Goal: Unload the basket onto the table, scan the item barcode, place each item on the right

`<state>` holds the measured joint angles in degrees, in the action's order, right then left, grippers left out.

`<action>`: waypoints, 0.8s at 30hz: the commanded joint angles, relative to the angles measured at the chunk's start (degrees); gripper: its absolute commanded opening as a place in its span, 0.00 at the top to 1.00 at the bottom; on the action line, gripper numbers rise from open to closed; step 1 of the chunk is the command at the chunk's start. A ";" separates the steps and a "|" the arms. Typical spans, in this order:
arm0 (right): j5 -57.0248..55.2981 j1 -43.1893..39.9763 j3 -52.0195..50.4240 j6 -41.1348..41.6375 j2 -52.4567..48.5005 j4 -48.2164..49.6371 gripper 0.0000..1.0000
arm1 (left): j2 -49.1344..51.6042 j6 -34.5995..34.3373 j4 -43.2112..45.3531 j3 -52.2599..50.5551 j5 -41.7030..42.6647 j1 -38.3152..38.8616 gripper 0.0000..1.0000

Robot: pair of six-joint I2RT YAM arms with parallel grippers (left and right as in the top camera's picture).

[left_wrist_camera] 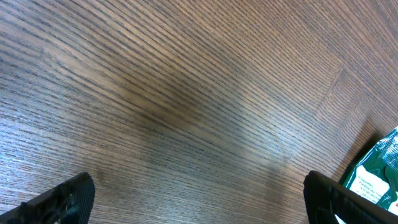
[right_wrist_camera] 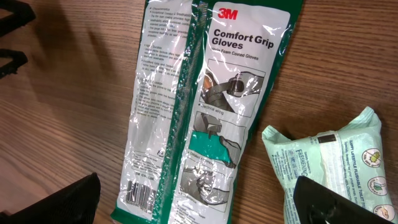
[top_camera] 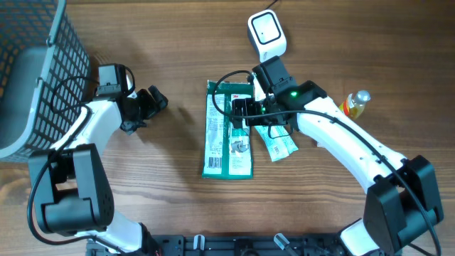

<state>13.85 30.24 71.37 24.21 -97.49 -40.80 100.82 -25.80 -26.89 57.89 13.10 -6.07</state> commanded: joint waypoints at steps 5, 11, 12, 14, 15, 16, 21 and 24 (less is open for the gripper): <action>-1.01 0.13 -0.59 -0.02 10.67 0.28 0.00 | -1.11 0.04 0.15 0.96 -0.79 -0.55 0.00; -1.01 0.13 -0.59 -0.04 25.92 0.26 0.00 | -1.11 0.04 0.15 0.96 -0.79 -0.55 0.00; -1.01 0.13 -0.59 -0.04 28.59 0.26 0.00 | -1.11 0.04 0.15 0.96 -0.79 -0.55 0.00; -1.01 0.11 -0.59 -0.04 32.85 0.26 0.00 | -1.11 0.04 0.15 0.96 -0.79 -0.55 0.00; -1.01 0.11 -0.61 -0.04 34.64 0.26 0.00 | -1.11 0.04 0.15 0.96 -0.79 -0.55 0.00; -1.01 0.11 -0.61 -0.04 35.89 0.26 0.01 | -1.11 0.04 0.15 0.96 -0.79 -0.55 0.00; -1.03 0.07 -0.61 -0.04 42.21 -1.81 0.00 | -1.11 0.04 0.15 0.96 -0.79 -0.55 0.00; -5.90 -0.17 -0.61 -1.11 47.06 -4.39 0.00 | -1.11 0.04 0.15 0.96 -0.79 -0.55 0.00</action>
<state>13.17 30.24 70.81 24.18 -55.07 -43.83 100.82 -25.80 -26.89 57.89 13.10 -6.07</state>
